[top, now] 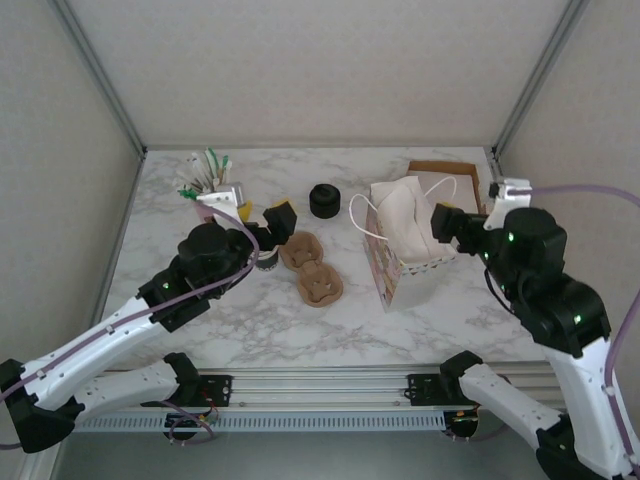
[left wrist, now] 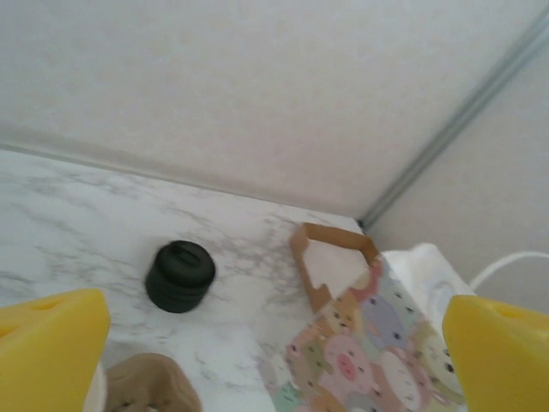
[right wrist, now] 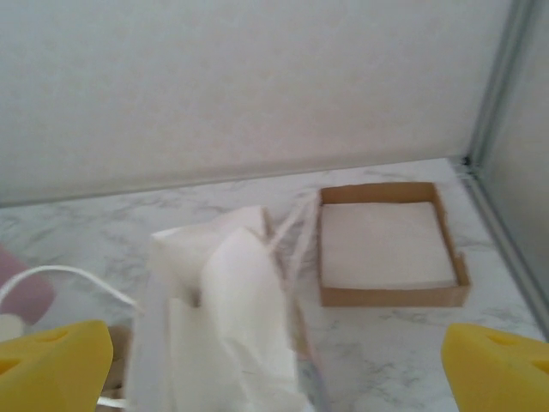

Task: Pack the takeout coffee

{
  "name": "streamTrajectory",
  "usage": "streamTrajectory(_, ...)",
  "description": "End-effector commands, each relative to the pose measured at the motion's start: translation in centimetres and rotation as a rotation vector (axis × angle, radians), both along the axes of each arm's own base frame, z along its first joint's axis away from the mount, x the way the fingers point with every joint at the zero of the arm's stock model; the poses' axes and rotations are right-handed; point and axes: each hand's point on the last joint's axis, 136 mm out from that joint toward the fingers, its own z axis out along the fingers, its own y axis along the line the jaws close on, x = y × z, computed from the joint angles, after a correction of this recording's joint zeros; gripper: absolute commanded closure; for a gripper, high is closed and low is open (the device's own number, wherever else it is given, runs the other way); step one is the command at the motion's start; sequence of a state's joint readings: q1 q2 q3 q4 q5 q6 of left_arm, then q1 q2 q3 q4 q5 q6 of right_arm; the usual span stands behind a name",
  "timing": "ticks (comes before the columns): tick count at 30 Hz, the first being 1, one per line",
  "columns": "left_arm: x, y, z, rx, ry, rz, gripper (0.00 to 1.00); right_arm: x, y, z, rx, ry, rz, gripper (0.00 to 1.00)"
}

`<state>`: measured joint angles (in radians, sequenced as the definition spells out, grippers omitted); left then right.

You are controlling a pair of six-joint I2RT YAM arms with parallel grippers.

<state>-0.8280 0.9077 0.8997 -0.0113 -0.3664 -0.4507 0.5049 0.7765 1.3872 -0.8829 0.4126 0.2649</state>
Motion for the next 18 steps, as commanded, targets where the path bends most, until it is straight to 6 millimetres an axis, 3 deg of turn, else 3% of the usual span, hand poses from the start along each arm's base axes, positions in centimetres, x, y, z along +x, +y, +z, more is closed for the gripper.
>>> streamTrajectory(1,0.3,2.9,-2.3,0.014,0.023,0.159,0.00,0.7,-2.7,0.4,-0.034,-0.062,-0.169,0.01)
streamTrajectory(7,0.7,6.0,-7.2,0.047,0.085,0.282,0.00,2.2,-4.0,-3.3,-0.051,0.055,-0.253,0.01)
streamTrajectory(13,2.1,10.2,-12.5,0.053,0.158,0.389,0.00,3.1,-7.6,-5.9,0.044,0.121,-0.374,0.01)
streamTrajectory(18,2.8,14.3,-14.7,0.065,0.168,0.504,0.00,3.5,-10.7,-8.4,0.099,0.139,-0.491,0.01)
